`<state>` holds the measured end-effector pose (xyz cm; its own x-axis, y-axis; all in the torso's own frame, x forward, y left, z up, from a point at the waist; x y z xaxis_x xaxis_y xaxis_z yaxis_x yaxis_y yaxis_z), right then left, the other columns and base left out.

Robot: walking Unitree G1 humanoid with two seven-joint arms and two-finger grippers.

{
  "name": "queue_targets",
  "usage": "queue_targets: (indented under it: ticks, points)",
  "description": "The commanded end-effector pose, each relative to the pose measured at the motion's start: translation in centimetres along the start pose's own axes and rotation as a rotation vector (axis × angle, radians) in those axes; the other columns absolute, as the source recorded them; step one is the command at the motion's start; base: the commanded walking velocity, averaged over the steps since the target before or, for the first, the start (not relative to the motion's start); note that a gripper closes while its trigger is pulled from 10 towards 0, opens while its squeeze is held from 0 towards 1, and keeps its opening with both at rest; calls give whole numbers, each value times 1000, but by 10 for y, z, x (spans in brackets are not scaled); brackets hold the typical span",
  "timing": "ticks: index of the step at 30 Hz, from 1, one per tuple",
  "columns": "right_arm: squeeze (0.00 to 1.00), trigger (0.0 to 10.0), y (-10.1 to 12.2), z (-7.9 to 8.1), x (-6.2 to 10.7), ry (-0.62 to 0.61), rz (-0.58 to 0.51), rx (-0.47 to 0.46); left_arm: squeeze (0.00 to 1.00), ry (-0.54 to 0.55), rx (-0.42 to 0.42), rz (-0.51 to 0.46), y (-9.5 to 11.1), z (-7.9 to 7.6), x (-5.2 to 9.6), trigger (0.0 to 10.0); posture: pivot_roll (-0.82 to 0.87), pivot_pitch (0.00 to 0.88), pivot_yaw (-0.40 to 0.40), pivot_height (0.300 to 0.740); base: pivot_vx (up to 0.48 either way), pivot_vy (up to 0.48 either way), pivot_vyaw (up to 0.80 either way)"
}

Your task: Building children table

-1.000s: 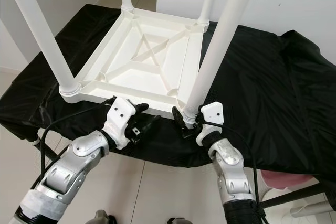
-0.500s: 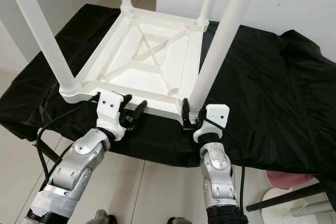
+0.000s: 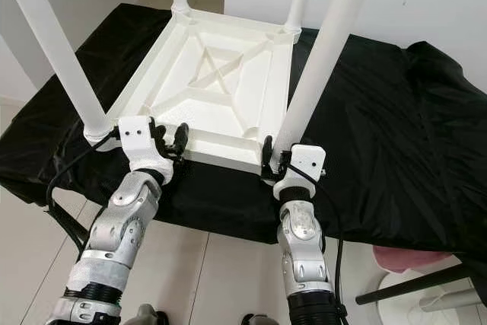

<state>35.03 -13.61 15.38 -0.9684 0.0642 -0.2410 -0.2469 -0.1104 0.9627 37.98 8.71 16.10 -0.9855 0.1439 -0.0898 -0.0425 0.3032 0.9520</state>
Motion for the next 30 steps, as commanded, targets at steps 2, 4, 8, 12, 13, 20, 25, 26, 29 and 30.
queue_targets:
  ticks: [2,4,8,12,13,20,25,26,29,30]
  points:
    - [0,10000,-6,9,2,20,22,-29,0,48,77,1,-4,9,-1,10000,21,116,-47,740,0,0,0]
    - [0,10000,-7,13,3,46,28,-38,0,62,87,-34,2,13,-2,10000,24,116,-49,740,0,0,0]
    - [0,10000,-6,17,3,71,26,-32,0,33,45,-20,2,12,-3,10000,27,115,-47,740,0,0,0]
    - [0,10000,-2,20,3,119,5,-34,0,-182,-91,-41,3,-19,7,10000,33,114,-51,740,0,0,0]
    - [0,10000,0,20,2,134,0,-29,0,-246,-144,-45,2,-28,11,10000,35,113,-53,740,0,0,0]
    - [0,10000,0,22,-3,277,6,30,0,-513,-193,5,-7,-62,34,10000,31,117,-63,740,0,0,0]
    - [0,10000,-3,17,-7,390,33,81,0,-689,-268,94,-26,-78,54,10000,23,119,-55,740,0,0,0]
    - [0,10000,-5,14,-8,453,62,79,0,-783,-298,118,-32,-85,65,10000,21,119,-52,740,0,0,0]
    - [0,10000,-7,10,-8,526,92,84,0,-889,-306,155,-38,-93,78,10000,21,114,-50,740,0,0,0]
    - [0,10000,-8,7,-9,554,107,91,0,-921,-299,177,-40,-95,82,10000,20,112,-50,740,0,0,0]
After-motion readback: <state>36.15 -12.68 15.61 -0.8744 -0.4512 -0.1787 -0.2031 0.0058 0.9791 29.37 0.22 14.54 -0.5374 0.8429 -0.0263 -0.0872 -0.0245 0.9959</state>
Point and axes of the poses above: a point about 5 cm out from each wrist's last joint towards the gripper, its own x axis pointing back from the gripper into the wrist, its own y axis along the axis of the wrist's last joint, z = x × y, the point moved 6 cm from there along -x, pointing out of the wrist towards the gripper, and after that the axes turned 2 degrees about -x, right-handed, at the moved point
